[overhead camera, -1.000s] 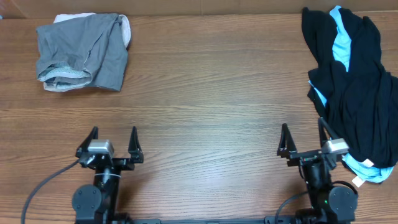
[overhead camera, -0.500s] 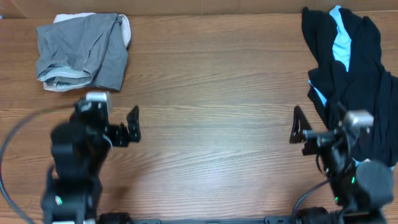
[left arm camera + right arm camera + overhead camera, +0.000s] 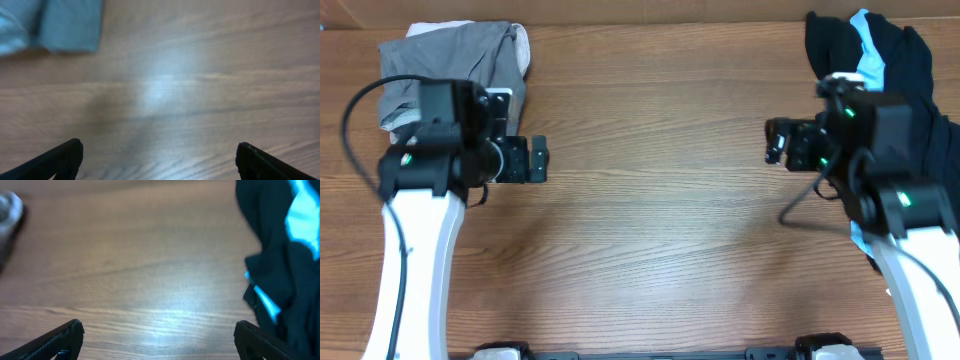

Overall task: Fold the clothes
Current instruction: 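Raise both arms and move the right gripper toward the black garment pile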

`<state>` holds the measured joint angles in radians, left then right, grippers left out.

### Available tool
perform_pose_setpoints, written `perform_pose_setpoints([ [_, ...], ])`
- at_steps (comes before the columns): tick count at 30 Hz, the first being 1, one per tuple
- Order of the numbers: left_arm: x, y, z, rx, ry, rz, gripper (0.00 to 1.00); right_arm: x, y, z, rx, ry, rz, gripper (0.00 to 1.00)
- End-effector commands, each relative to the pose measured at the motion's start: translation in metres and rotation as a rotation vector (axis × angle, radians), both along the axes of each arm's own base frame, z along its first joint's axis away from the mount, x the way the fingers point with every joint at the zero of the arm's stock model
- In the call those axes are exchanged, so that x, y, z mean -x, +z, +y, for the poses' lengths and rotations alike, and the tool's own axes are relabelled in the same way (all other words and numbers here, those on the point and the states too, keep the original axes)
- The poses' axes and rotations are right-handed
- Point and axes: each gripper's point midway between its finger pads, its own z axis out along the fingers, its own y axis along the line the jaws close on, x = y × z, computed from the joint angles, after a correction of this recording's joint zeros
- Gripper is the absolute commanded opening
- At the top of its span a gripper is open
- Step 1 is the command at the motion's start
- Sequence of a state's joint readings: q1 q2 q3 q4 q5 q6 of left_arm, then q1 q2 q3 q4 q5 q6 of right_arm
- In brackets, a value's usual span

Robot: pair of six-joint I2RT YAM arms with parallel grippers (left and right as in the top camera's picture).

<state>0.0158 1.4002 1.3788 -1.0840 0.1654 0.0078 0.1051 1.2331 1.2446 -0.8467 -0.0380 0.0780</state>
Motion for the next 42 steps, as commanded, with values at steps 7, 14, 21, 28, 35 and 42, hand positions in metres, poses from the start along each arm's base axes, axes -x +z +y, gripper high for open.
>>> perform_pose_setpoints([
  [7,-0.017,-0.054,-0.019,0.111,-0.063,0.174,1.00,-0.033,-0.053,-0.025,-0.033,-0.115,0.151,1.00],
  [14,-0.036,-0.025,-0.030,0.164,-0.094,0.078,1.00,-0.019,-0.061,-0.131,-0.128,-0.481,0.187,1.00],
  [21,-0.064,0.006,-0.040,0.225,-0.123,-0.067,1.00,0.033,-0.089,-0.225,-0.245,-0.829,0.298,0.94],
  [28,-0.077,0.014,-0.040,0.224,-0.122,-0.132,0.96,0.063,-0.135,-0.227,-0.219,-0.784,0.501,0.93],
  [35,-0.079,0.015,-0.040,0.227,-0.116,-0.136,0.92,0.078,-0.165,-0.217,-0.220,-0.767,0.572,0.91],
  [42,-0.079,0.015,-0.040,0.227,-0.116,-0.135,0.91,0.084,-0.199,-0.207,-0.215,-0.752,0.577,0.87],
])
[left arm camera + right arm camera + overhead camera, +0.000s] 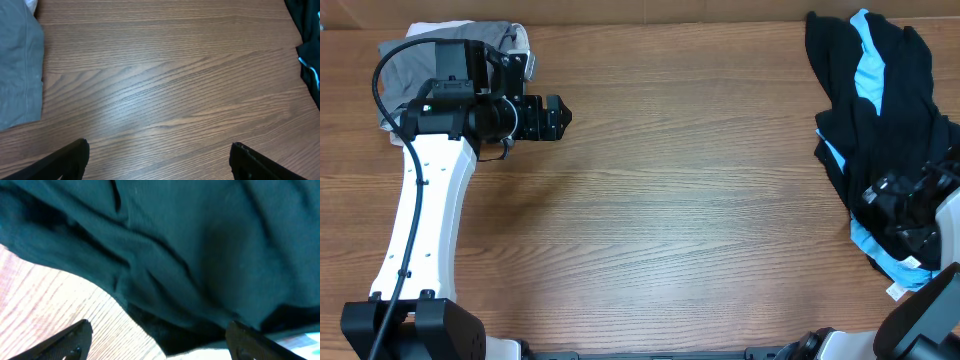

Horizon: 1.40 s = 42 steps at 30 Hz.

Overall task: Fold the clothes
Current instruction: 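Raise both arms and move the right gripper toward the black garment pile, then grasp the black shirt with the right gripper and drag it to table center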

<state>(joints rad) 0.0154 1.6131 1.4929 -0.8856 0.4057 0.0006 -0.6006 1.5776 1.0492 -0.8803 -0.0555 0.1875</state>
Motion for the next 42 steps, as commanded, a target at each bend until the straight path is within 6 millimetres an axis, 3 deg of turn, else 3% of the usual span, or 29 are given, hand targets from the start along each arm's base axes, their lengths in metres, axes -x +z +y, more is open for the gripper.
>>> perform_pose_setpoints([
  [1,-0.003,0.014,-0.002,0.018,0.000,-0.033,0.91,0.005,-0.016,0.009,-0.012,0.021,0.012,0.86],
  [15,-0.002,0.013,-0.001,0.028,0.014,-0.020,0.90,0.021,-0.040,0.014,-0.006,0.011,0.051,0.75],
  [18,-0.001,0.013,-0.002,0.028,0.014,-0.018,0.90,0.024,-0.041,0.010,0.014,-0.001,0.066,0.61],
  [21,-0.001,0.013,-0.002,0.028,0.014,-0.018,0.89,0.023,-0.041,0.006,0.029,-0.027,0.062,0.29],
  [25,-0.001,0.013,-0.002,0.030,0.017,-0.017,0.86,0.017,-0.038,0.005,0.025,-0.055,0.033,0.04],
  [26,-0.001,0.013,-0.001,0.030,0.017,-0.018,0.86,0.014,-0.037,0.006,0.017,-0.052,0.023,0.04],
  [30,-0.003,0.014,-0.001,0.030,0.018,-0.023,0.86,-0.002,-0.023,0.011,-0.031,-0.034,-0.038,0.04],
  [35,-0.003,0.015,-0.002,0.030,0.017,-0.027,0.83,-0.026,0.013,0.018,-0.096,0.042,-0.117,0.04],
  [42,-0.004,0.015,-0.001,0.030,0.017,-0.029,0.82,-0.045,0.063,-0.004,-0.041,-0.013,-0.175,0.04],
])
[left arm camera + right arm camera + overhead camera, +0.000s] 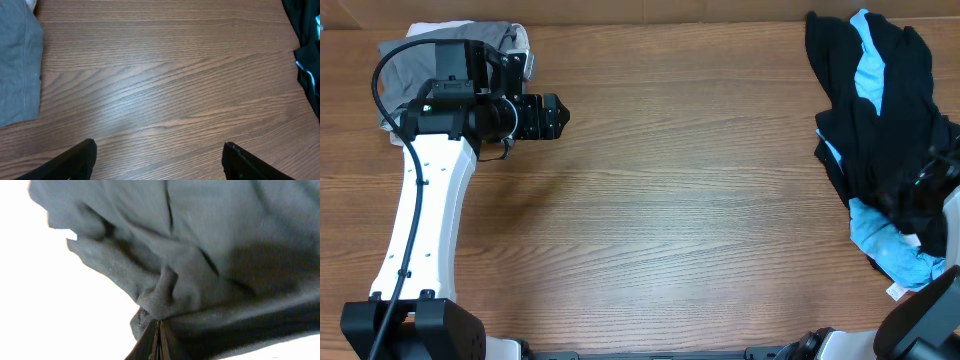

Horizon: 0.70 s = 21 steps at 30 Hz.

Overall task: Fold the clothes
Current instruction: 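Grasp the black shirt with the right gripper and drag it to table center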

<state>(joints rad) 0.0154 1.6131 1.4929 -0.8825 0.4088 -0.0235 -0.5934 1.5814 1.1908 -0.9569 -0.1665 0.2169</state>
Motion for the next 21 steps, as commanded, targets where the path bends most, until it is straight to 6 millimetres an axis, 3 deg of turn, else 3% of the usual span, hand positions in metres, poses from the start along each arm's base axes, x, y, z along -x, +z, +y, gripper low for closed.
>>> perform_pose_setpoints([
  [1,-0.003,0.014,-0.001,0.015,0.001,-0.035,0.81,-0.017,0.029,-0.011,0.026,-0.022,-0.073,0.04],
  [4,-0.004,0.015,-0.001,0.015,0.001,-0.040,0.81,-0.024,0.053,-0.010,0.031,-0.003,-0.102,0.04],
  [7,-0.008,0.017,-0.001,0.015,0.000,-0.059,0.80,-0.034,0.074,0.005,0.018,0.085,-0.141,0.04],
  [12,-0.014,0.023,-0.001,0.015,0.000,-0.092,0.80,-0.056,0.114,0.059,0.004,0.314,-0.207,0.04],
  [17,-0.022,0.039,0.000,0.011,0.003,-0.149,0.81,-0.075,0.144,0.141,0.001,0.545,-0.257,0.04],
  [21,-0.029,0.050,0.009,-0.002,0.025,-0.188,0.82,-0.077,0.157,0.234,-0.019,0.776,-0.307,0.04],
])
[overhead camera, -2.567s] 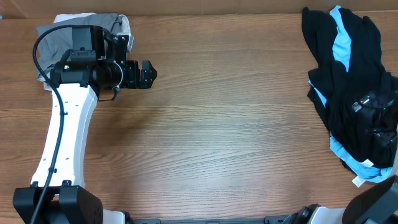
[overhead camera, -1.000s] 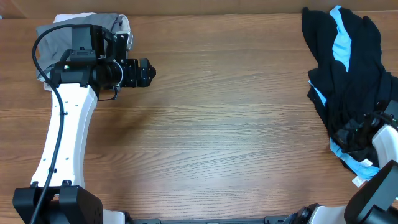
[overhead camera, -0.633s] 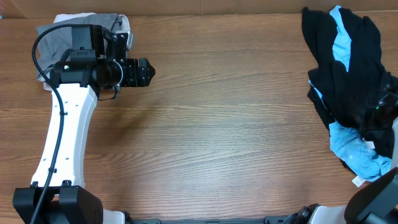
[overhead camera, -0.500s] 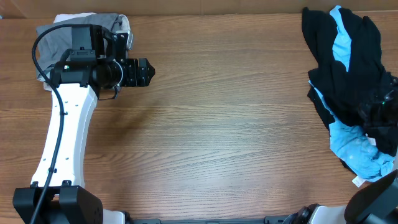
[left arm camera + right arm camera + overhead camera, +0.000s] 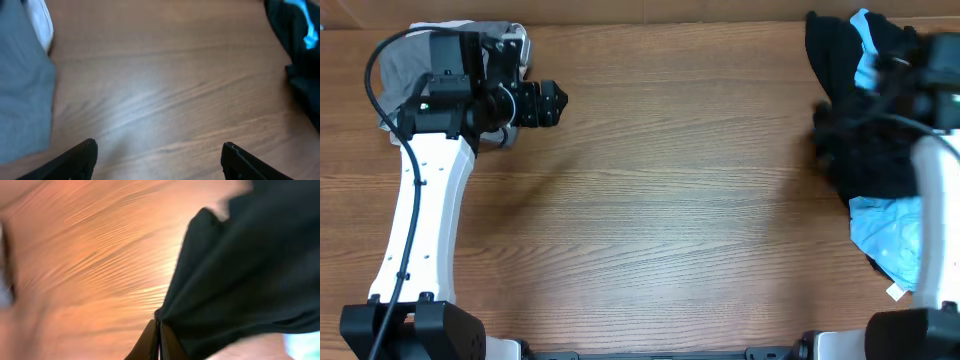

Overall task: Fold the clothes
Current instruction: 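Grasp the black shirt with the right gripper and drag it to table center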

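Observation:
A black garment (image 5: 865, 140) lies bunched at the table's right side, with a light blue garment (image 5: 892, 238) showing beside it nearer the front. My right gripper (image 5: 159, 332) is shut on a fold of the black garment (image 5: 240, 290), which hangs from it above the wood. The right arm (image 5: 930, 100) is blurred in the overhead view. A folded grey garment (image 5: 415, 55) sits at the far left corner. My left gripper (image 5: 546, 103) hovers just right of it, open with nothing between its fingers (image 5: 75, 160).
A white cloth (image 5: 40, 25) lies by the grey garment (image 5: 22, 100). Bare wooden tabletop (image 5: 670, 200) spans the middle between the two piles. The table's far edge runs just behind both piles.
My right gripper, still shut on the black garment, has moved from the right front toward the far side, lifting the cloth and baring more of the light blue garment. The left gripper has shifted slightly toward the far edge.
Both grippers were open, facing each other over the bare table. Then the left one stood beside the grey pile and the right one was open over the black garment. It then shut on a black fold, and now holds it raised.

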`<state>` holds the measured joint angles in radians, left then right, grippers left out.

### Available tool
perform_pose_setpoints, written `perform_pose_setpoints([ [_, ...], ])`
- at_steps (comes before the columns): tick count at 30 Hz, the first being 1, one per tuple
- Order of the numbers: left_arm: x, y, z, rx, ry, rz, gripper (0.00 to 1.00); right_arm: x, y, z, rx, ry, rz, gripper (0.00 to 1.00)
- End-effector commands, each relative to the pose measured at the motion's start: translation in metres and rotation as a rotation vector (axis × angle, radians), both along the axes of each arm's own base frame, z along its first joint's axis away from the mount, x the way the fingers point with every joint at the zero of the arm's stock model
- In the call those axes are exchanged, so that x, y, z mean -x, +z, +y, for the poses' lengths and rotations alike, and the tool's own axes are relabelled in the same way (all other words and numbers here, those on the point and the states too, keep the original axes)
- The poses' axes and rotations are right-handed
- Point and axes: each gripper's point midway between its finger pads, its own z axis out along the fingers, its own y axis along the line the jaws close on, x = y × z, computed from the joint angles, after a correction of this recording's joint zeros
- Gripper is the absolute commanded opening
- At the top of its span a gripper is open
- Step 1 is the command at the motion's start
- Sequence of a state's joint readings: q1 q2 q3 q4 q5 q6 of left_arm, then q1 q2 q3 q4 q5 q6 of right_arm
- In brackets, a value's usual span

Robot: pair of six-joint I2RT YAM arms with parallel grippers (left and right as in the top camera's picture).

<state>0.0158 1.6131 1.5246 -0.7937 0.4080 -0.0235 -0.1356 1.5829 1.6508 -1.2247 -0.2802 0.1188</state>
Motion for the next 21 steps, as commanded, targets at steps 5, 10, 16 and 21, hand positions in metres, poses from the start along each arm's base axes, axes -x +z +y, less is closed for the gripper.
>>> perform_pose_setpoints([
  [5,-0.011,0.026,0.032,-0.004,0.079,-0.071,0.82,0.017,0.029,0.172,-0.064,0.395,-0.106,0.04],
  [10,-0.012,0.024,0.063,-0.040,0.163,-0.064,0.82,0.049,0.032,0.247,-0.069,0.544,-0.137,0.04],
  [16,-0.011,0.022,0.080,-0.059,0.200,-0.063,0.86,0.078,0.014,0.291,-0.035,0.632,-0.095,0.04],
  [21,-0.011,0.022,0.081,-0.063,0.204,-0.060,0.91,0.081,0.004,0.298,-0.039,0.632,-0.062,0.18],
])
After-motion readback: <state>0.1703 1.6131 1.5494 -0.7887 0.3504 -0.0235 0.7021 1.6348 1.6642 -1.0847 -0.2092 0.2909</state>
